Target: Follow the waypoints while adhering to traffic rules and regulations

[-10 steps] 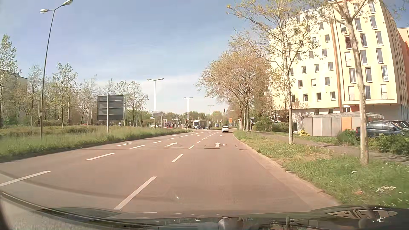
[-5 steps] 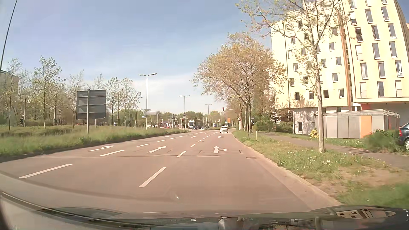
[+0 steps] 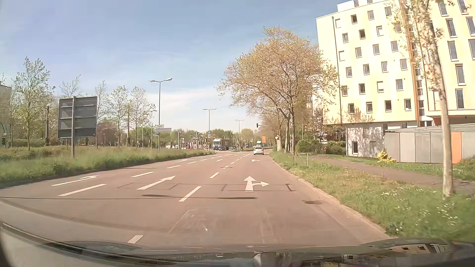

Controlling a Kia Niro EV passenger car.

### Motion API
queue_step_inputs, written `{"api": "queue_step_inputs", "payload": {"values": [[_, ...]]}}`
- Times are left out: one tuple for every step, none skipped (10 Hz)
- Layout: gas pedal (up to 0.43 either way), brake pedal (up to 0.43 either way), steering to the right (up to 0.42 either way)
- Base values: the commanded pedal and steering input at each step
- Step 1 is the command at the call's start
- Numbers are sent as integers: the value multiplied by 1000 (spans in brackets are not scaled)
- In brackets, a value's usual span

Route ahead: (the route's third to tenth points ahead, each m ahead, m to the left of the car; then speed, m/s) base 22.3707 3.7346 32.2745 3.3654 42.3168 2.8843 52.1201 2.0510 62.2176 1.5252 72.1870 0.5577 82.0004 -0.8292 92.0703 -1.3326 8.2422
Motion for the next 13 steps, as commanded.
{"api": "queue_step_inputs", "payload": {"values": [[0, 0, 9], [0, 0, 9], [0, 0, 9], [0, 0, 9], [0, 0, 9], [0, 0, 9], [0, 0, 9], [0, 0, 9], [0, 0, 9], [0, 0, 9], [0, 0, 9], [0, 0, 9], [0, 0, 9]]}}
